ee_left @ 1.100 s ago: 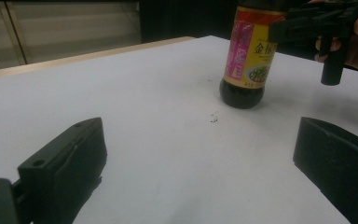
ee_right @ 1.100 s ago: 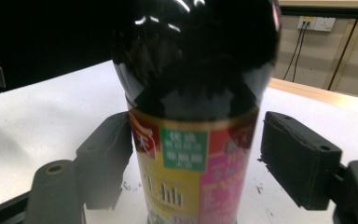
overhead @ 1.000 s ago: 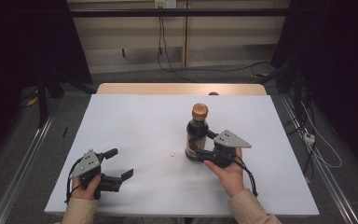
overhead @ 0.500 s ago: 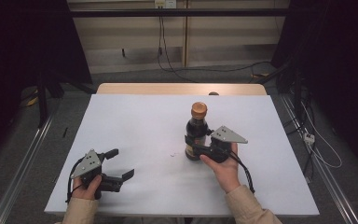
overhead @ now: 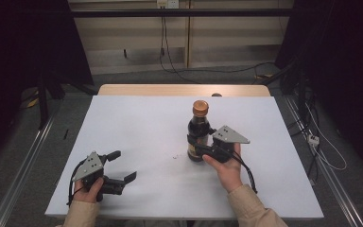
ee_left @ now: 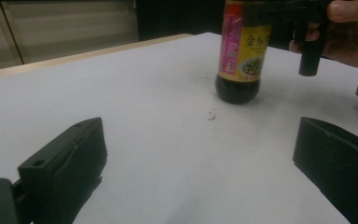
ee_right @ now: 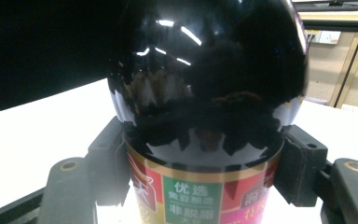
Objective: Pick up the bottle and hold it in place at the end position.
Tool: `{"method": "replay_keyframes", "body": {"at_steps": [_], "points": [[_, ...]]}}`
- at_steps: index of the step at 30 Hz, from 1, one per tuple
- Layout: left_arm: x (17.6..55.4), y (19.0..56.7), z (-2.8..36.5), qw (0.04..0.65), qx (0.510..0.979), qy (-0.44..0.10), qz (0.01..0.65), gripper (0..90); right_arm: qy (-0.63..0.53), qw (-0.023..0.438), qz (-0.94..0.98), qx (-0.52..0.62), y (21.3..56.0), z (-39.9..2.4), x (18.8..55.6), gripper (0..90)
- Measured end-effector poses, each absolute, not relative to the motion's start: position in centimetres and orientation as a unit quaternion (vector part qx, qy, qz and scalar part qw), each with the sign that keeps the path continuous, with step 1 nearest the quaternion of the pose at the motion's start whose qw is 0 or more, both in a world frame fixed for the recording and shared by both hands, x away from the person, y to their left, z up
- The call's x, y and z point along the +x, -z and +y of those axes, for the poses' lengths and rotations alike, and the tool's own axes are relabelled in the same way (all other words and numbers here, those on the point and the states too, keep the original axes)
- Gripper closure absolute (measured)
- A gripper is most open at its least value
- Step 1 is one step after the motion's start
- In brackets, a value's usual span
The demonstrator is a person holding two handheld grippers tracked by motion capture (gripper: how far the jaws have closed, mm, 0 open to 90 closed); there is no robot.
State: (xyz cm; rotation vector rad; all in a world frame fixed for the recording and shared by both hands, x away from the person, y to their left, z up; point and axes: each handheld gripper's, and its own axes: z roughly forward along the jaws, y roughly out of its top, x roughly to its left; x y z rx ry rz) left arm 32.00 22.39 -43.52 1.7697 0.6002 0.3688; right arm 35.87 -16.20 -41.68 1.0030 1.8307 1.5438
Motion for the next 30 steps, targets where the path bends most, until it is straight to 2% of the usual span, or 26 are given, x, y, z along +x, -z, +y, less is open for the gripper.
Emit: {"method": "replay_keyframes", "body": {"at_steps": [30], "points": [[31.7, 43.5, 22.5, 0.580, 0.756, -0.158, 0.258, 2.5, -0.582, 0.277, 0.680, 0.351, 41.3, -13.8, 39.6, 30.7]]}}
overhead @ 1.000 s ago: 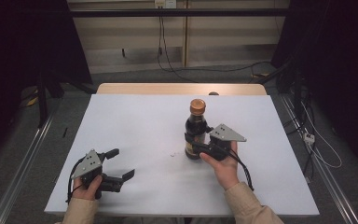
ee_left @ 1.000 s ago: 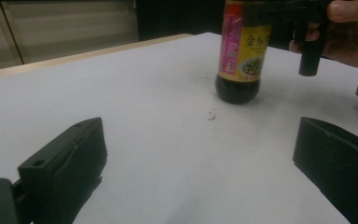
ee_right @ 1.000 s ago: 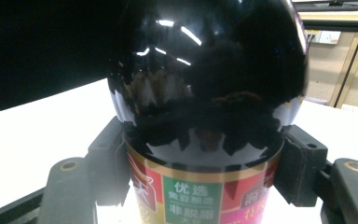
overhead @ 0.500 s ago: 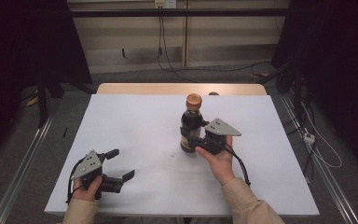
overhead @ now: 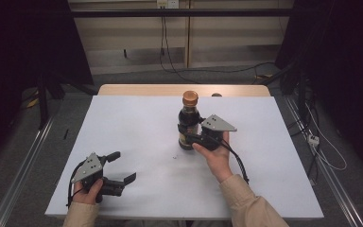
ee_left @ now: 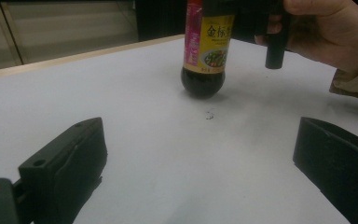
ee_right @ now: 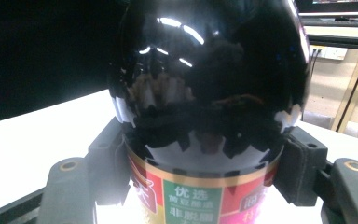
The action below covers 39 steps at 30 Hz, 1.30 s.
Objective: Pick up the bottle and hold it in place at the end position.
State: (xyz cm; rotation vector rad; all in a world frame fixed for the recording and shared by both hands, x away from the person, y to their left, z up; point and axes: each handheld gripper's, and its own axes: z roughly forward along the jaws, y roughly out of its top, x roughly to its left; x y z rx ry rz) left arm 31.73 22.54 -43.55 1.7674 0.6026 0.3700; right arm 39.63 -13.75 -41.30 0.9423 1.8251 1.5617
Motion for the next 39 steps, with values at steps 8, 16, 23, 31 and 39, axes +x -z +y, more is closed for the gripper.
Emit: {"method": "replay_keyframes", "body": {"at_steps": [8, 16, 23, 31, 39], "points": [[31.72, 43.61, 22.64, 0.578, 0.757, -0.158, 0.260, 2.5, -0.583, 0.272, 0.681, 0.351, 41.33, -13.45, 40.14, 30.6], [31.79, 43.63, 22.61, 0.578, 0.758, -0.157, 0.259, 2.5, -0.577, 0.263, 0.690, 0.349, 41.77, -13.33, 40.18, 30.6], [31.85, 43.63, 22.57, 0.577, 0.759, -0.158, 0.257, 2.5, -0.578, 0.260, 0.692, 0.344, 41.86, -12.94, 40.02, 30.6], [31.76, 43.61, 22.57, 0.578, 0.758, -0.157, 0.258, 2.5, -0.582, 0.260, 0.691, 0.340, 41.96, -12.78, 40.03, 30.6], [31.81, 43.65, 22.57, 0.578, 0.758, -0.157, 0.259, 2.5, -0.587, 0.261, 0.679, 0.354, 42.11, -13.15, 40.55, 30.6]]}}
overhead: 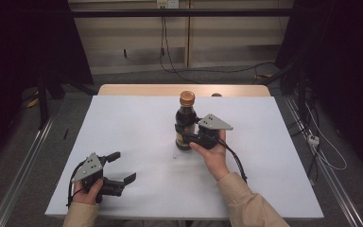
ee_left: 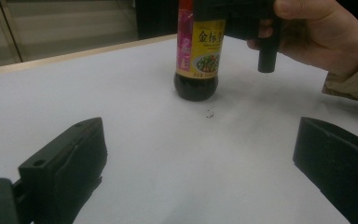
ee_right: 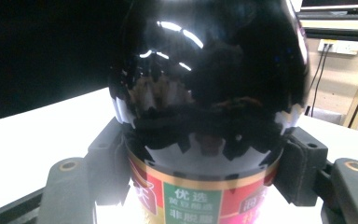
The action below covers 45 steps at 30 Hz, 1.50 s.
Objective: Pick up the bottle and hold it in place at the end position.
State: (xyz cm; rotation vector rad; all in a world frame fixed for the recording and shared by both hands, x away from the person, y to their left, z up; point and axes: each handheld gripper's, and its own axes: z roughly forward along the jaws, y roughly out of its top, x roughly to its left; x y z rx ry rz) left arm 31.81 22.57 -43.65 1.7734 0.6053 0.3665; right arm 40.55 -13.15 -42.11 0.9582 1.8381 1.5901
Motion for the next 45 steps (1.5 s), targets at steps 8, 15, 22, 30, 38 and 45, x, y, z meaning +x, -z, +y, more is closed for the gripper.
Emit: {"method": "replay_keyframes", "body": {"at_steps": [8, 15, 22, 30, 38, 45], "points": [[31.9, 43.7, 22.4, 0.578, 0.758, -0.154, 0.260, 2.5, -0.578, 0.270, 0.691, 0.339, 42.0, -12.6, 40.5, 30.5], [31.8, 43.7, 22.4, 0.579, 0.757, -0.153, 0.263, 2.5, -0.575, 0.257, 0.699, 0.339, 41.9, -13.1, 40.5, 30.3], [31.8, 43.8, 22.2, 0.582, 0.753, -0.152, 0.266, 2.5, -0.571, 0.255, 0.702, 0.341, 41.8, -13.2, 40.5, 30.1], [32.0, 43.8, 22.0, 0.589, 0.751, -0.142, 0.263, 2.5, -0.569, 0.255, 0.704, 0.341, 41.8, -13.1, 40.4, 30.1], [32.3, 43.9, 21.6, 0.590, 0.752, -0.139, 0.261, 2.5, -0.572, 0.247, 0.704, 0.340, 41.9, -13.3, 40.5, 30.4], [32.9, 44.1, 21.1, 0.595, 0.749, -0.126, 0.262, 2.9, -0.573, 0.245, 0.706, 0.338, 41.9, -13.3, 40.6, 30.5]]}}
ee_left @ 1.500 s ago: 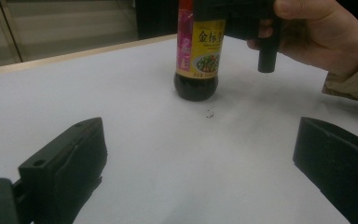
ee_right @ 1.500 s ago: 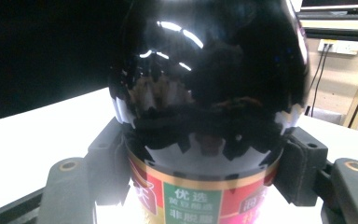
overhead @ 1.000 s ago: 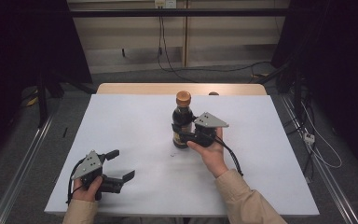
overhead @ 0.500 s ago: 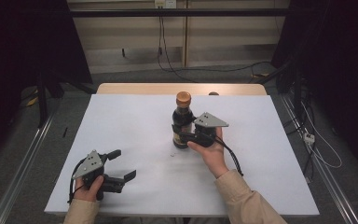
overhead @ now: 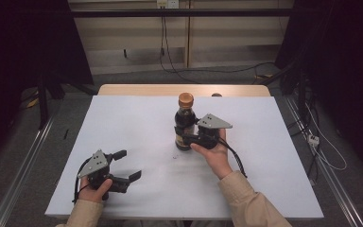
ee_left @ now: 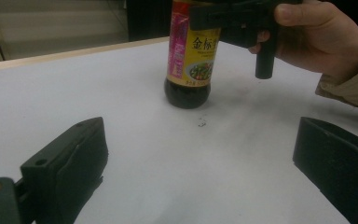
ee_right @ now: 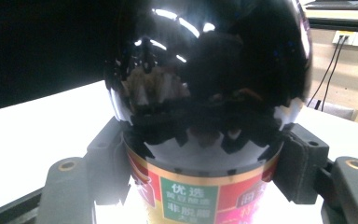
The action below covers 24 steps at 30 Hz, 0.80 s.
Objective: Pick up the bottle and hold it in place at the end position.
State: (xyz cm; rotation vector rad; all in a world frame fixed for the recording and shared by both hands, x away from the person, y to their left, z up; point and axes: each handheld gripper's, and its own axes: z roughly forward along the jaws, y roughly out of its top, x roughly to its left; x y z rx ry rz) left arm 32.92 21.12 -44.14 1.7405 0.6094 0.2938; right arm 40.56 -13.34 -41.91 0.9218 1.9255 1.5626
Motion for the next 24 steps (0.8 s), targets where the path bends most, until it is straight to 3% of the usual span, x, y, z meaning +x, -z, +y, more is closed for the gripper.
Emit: {"method": "replay_keyframes", "body": {"at_steps": [8, 24], "points": [[33.0, 43.3, 20.6, 0.593, 0.748, -0.146, 0.262, 4.2, -0.574, 0.242, 0.706, 0.336, 41.9, -13.4, 40.6, 30.4], [33.8, 42.2, 19.2, 0.595, 0.745, -0.131, 0.272, 5.0, -0.574, 0.243, 0.707, 0.335, 42.0, -13.4, 40.6, 30.4]]}}
